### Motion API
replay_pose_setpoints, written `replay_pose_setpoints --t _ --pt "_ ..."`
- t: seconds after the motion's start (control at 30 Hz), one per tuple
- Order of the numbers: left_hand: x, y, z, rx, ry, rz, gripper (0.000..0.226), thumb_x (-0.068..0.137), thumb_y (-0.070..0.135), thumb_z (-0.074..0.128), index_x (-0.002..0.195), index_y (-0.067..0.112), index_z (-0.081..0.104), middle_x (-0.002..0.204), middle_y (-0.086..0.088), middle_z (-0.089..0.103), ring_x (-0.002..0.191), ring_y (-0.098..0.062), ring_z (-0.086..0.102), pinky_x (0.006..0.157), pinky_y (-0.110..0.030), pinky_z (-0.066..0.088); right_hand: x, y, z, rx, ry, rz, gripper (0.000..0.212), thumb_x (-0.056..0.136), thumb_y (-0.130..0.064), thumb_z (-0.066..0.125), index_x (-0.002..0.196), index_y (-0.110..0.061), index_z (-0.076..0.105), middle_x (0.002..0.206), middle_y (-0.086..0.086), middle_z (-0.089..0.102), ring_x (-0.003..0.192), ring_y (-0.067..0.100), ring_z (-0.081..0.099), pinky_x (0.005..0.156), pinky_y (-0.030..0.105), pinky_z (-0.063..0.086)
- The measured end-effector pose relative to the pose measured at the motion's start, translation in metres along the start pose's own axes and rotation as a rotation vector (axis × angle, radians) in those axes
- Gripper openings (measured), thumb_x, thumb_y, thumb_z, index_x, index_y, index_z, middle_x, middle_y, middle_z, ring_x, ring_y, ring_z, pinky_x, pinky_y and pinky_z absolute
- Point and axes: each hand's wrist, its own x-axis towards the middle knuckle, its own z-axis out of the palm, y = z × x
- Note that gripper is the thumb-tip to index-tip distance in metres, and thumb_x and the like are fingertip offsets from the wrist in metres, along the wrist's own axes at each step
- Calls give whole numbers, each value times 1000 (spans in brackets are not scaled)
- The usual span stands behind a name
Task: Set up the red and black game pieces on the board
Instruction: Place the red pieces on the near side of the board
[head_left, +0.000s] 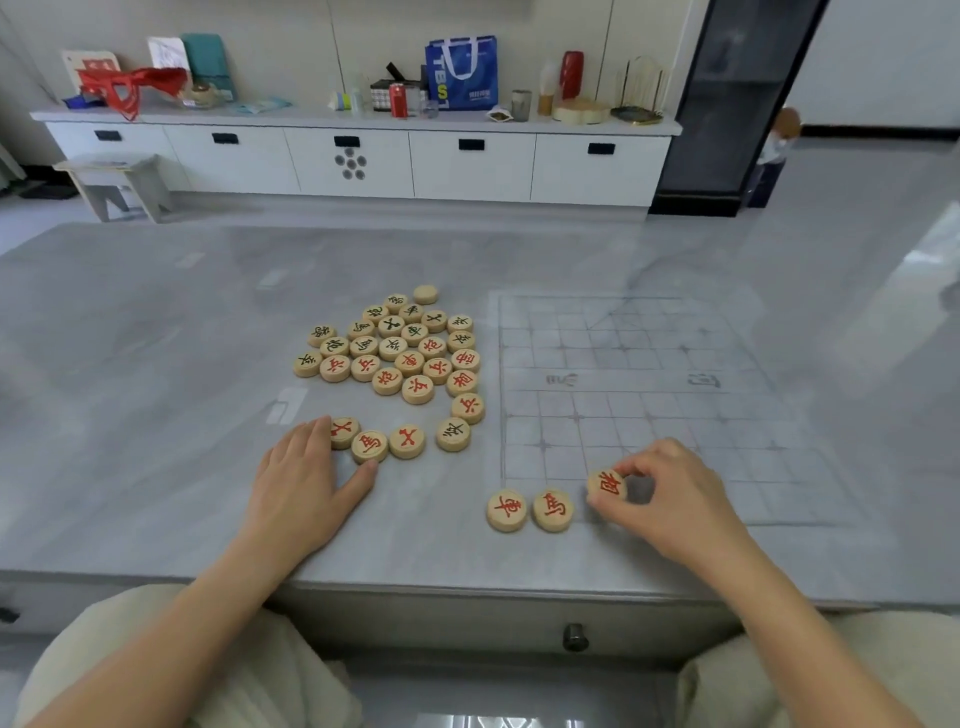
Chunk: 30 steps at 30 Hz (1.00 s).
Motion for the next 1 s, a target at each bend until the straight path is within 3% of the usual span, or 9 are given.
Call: replay_pose_setpoints --t 0.13,0.23,0.37,0.47,0.53,0.63,0.8,0.87,1.0 --pt "-1 1 0 -20 8 -12 75 87 59 47 140 8 36 142 -11 45 130 -27 41 107 -43 34 -17 0 11 -149 41 -34 46 74 -64 61 108 -33 61 99 -15 46 94 4 44 83 25 31" --pt "-2 1 0 -21 8 -14 75 87 59 46 141 9 36 143 -10 44 131 -27 41 108 -42 34 -24 0 17 -173 97 -63 49 74 -64 60 111 -31 63 97 -15 46 92 5 45 81 25 26" --pt "-3 1 -1 -37 16 -16 75 87 60 45 141 9 36 143 -10 44 131 -26 41 108 -42 34 -25 1 18 -171 93 -69 53 71 -68 60 110 -33 62 98 -17 47 93 4 46 84 25 30" --pt "-4 2 -1 -46 21 -16 75 87 61 44 142 10 35 143 -8 43 131 -24 40 109 -40 33 -22 3 16 -126 -7 -62 64 67 -69 62 119 -34 54 105 -19 46 97 1 48 90 26 38" --pt "-4 2 -1 -52 22 -13 76 87 62 42 142 11 33 144 -6 42 132 -22 39 109 -38 32 -16 3 7 -40 -99 -43 74 61 -74 62 122 -36 49 105 -19 48 92 0 50 84 24 43" --pt "-5 2 -2 -58 22 -16 76 87 64 40 143 13 31 146 -4 41 133 -20 38 110 -36 31 -1 7 -9 124 -102 -4 91 46 -94 34 118 -38 47 94 -16 54 82 1 52 67 19 40" --pt "-6 3 -2 -76 21 -21 78 87 66 38 145 15 29 147 -3 38 134 -19 36 112 -36 30 29 29 -25 103 -3 -17 121 35 -104 13 118 -27 57 91 -16 57 83 0 53 69 25 39" --pt "-6 2 -2 -84 25 -19 78 86 65 40 145 15 27 148 -2 37 135 -18 35 112 -36 30 36 38 -28 90 -12 -25 115 38 -103 13 113 -30 60 94 -15 60 84 -2 53 70 24 39" --pt "-4 -2 -1 -120 3 -35 83 83 69 43 146 18 28 149 -1 36 136 -18 34 112 -37 30 40 50 -28 72 -5 -85 76 52 -98 20 92 -45 58 95 -18 63 84 -3 56 67 17 38"
